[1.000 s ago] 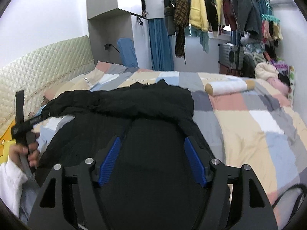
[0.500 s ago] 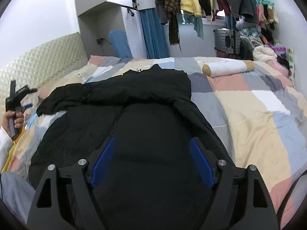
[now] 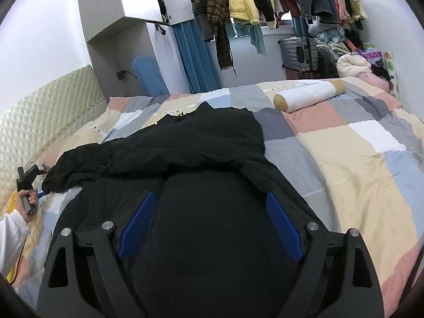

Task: Fold large clothes
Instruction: 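Move the left tool to the other sleeve cuff and close on it, then lift the sleeve with the left tool and fold it across the jacket body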

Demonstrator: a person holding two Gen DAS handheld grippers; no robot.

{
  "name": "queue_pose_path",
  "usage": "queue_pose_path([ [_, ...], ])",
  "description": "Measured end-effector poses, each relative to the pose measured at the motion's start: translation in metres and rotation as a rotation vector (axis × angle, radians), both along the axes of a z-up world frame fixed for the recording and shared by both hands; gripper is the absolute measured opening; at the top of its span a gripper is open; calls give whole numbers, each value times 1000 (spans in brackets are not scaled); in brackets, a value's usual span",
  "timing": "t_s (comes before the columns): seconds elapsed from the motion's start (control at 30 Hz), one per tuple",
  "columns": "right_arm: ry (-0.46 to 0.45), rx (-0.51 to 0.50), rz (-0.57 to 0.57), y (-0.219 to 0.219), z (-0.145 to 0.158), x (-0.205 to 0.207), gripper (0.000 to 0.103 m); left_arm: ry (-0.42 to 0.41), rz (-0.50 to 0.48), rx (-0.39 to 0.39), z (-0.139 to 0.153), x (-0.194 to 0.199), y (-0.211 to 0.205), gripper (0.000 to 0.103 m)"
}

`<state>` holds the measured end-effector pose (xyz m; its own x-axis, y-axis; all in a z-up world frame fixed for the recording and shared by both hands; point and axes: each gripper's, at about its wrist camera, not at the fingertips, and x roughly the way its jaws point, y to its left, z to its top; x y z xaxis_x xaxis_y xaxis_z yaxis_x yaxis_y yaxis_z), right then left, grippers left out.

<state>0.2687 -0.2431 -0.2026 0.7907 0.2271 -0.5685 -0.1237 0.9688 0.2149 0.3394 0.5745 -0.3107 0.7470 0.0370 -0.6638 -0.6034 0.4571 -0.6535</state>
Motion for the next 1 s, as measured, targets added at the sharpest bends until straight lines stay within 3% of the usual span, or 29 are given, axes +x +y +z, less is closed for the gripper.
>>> queue_pose_path([
  [0.17,16,-44,26,21,-7,16,86,15,15,-2,-16,20,22,87],
  [0.27,38,-50,31,26,-13,24,86,34,60,-8,-20,27,31,71],
  [0.33,47,-47,32,29,-15,26,86,44,83,-5,-19,30,34,49],
  [0.37,49,-48,34,30,-15,27,86,48,85,13,-15,31,31,43],
  [0.43,44,-58,27,29,-14,27,86,44,78,84,-3,34,23,22],
  [0.53,35,-56,21,31,-11,27,86,65,77,158,14,37,12,9],
  [0.77,17,-72,51,30,-5,17,87,59,108,270,79,19,-13,5],
  [1.0,25,-7,33,4,-1,5,96,25,72,408,161,9,-54,5],
])
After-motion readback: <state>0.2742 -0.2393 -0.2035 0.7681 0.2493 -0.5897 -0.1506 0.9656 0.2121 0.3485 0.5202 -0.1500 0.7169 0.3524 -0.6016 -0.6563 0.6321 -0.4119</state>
